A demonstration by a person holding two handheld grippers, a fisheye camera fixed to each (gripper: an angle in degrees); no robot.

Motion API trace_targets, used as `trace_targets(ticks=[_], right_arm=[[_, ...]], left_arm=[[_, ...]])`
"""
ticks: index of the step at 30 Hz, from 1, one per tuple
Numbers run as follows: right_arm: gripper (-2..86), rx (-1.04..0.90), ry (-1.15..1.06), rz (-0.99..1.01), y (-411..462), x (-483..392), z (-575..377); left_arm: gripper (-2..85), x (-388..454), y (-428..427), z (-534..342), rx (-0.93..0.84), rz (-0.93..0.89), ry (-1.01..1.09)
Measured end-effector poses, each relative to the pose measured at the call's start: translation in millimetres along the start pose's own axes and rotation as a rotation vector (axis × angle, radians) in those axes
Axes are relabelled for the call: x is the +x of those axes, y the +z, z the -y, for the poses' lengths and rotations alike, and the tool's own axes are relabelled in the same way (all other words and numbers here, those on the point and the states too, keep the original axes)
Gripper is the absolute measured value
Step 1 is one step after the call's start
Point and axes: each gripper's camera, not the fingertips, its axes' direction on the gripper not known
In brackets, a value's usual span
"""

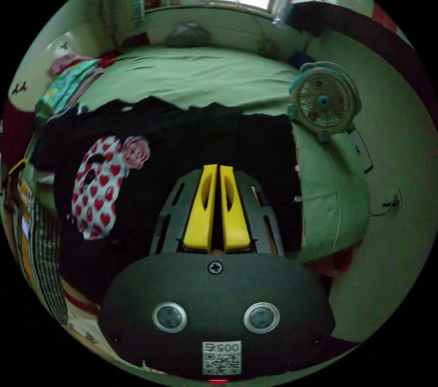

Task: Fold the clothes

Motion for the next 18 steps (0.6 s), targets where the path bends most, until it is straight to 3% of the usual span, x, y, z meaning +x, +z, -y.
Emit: trace_targets(ticks=[5, 11, 18], right_arm=[[-1.0, -0.058, -0.073, 0.191, 0.3, -72.4, -74.1], [-1.0, -0.048, -0.039, 0.188, 5.5, -135.2, -113.4], [-1.0, -0.032, -0.029, 0.201, 17.2, -160.2, -149.0]], left_arm=[[-0.7, 71.5, 14.5, -58.8, -0.104, -0.177, 0.093], [-0.7, 139.0, 32.5, -104.9, -0.135, -0.223, 0.063], [-0.7, 168.7, 50.5, -136.3, -0.127, -0.122, 0.062]])
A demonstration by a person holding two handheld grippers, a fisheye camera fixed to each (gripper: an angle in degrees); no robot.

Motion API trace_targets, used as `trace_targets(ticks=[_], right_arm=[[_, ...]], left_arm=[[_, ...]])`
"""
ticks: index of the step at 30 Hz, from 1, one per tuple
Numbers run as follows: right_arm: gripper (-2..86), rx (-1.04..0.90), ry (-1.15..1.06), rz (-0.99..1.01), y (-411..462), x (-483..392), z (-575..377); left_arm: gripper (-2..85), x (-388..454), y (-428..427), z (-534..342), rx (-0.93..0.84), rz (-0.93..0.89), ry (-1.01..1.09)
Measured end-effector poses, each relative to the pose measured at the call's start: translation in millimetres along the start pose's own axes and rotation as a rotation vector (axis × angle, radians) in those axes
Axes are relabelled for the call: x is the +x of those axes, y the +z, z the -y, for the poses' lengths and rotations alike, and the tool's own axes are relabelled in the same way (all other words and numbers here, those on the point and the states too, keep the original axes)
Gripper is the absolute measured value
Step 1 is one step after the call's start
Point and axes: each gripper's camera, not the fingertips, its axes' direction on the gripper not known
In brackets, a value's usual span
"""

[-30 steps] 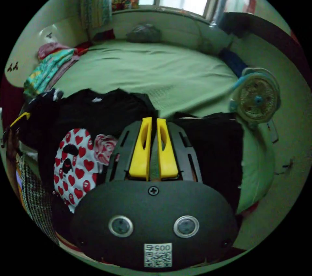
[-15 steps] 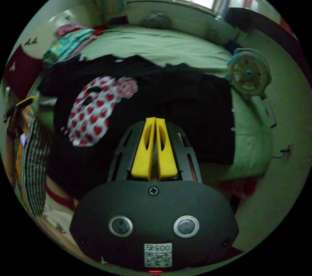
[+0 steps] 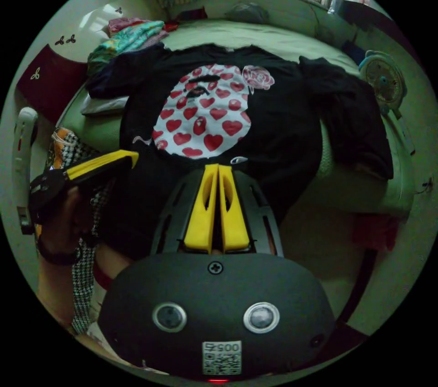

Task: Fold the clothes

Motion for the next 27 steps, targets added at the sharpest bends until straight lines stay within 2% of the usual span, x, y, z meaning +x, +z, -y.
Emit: trace_targets(ticks=[7, 18, 27], right_arm=[[-1.0, 0.087, -0.017, -0.024, 6.6, -12.9, -36.0], [-1.1, 0.088, 0.047, 0.124, 18.3, -4.6, -73.9], [-1.2, 0.089, 0.035, 0.096, 26.5, -19.3, -100.5]], left_arm=[[-0.7, 15.6, 4.2, -24.0, 0.037, 0.020, -0.001], [-0.7, 38.7, 9.3, -61.7, 0.072, 0.014, 0.001], [-0.7, 55.3, 13.1, -85.8, 0.072, 0.027, 0.007]])
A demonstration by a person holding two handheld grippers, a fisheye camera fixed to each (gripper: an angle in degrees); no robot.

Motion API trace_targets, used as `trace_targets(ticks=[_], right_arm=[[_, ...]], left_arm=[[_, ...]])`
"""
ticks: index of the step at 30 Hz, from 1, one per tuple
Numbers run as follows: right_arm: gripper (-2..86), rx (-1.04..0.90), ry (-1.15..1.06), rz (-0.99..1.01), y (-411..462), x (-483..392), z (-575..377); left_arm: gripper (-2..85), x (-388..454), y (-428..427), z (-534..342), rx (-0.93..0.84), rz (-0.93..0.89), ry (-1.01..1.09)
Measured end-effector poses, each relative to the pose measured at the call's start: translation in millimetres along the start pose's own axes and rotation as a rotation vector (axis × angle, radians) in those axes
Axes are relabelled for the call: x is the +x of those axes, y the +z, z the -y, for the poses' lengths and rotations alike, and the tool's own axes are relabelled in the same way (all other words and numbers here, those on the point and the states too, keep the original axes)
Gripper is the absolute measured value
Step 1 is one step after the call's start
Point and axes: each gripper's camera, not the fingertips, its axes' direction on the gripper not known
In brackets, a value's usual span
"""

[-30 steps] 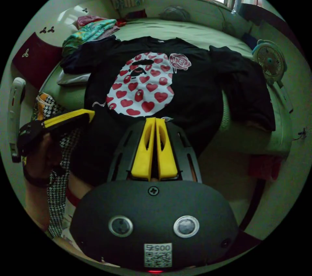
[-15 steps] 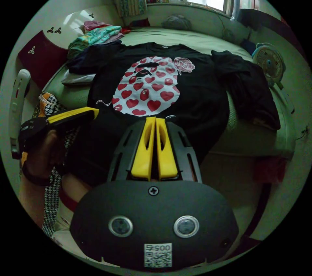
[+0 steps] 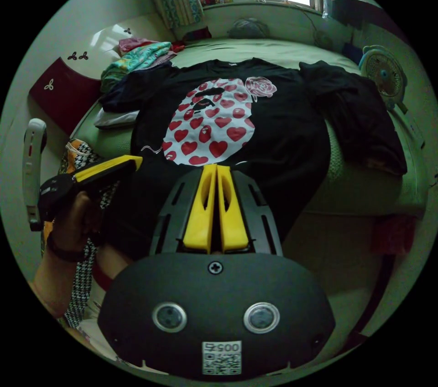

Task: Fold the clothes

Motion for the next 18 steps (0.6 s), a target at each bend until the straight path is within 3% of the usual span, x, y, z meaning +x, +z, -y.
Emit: trace_targets(ticks=[18], right_arm=[[-0.9, 0.003, -0.018, -0.023, 12.2, -21.0, -42.4]], left_arm=[[-0.7, 7.6, 2.4, -41.3, -0.002, -0.092, -0.040]])
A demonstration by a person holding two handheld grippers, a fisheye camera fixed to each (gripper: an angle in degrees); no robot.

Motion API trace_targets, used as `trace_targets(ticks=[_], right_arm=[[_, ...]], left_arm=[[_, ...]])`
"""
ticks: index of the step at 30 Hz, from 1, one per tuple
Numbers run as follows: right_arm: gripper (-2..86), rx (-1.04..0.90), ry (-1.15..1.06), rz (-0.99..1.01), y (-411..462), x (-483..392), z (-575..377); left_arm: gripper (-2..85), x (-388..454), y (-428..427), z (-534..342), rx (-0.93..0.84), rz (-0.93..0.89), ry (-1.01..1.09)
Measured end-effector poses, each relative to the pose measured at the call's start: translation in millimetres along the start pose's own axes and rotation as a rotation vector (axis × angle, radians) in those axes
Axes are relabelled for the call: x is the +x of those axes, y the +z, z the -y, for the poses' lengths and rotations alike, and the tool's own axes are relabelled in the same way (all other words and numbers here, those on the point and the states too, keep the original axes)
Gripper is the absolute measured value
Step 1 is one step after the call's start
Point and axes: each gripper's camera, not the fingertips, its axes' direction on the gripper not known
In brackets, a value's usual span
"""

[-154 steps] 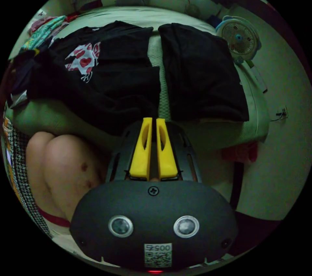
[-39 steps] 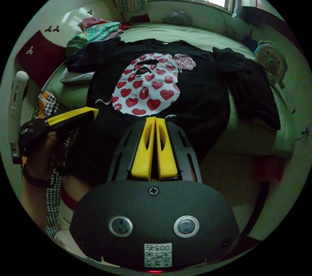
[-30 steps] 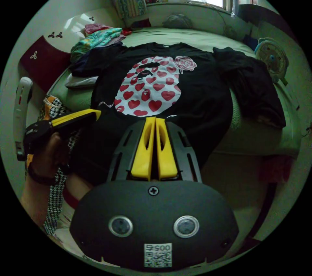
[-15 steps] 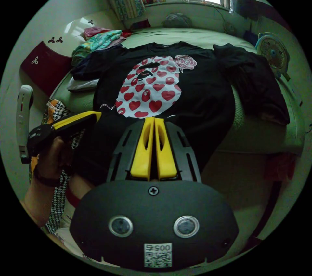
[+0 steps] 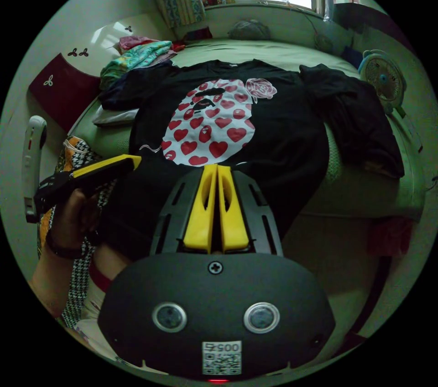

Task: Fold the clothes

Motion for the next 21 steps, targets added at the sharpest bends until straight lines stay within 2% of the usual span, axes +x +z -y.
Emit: trace_targets(ticks=[21], right_arm=[[-0.9, 0.002, 0.000, 0.004, 11.3, -13.7, -27.4]], left_arm=[[-0.7, 3.8, -0.7, -29.8, 0.000, 0.001, -0.003]])
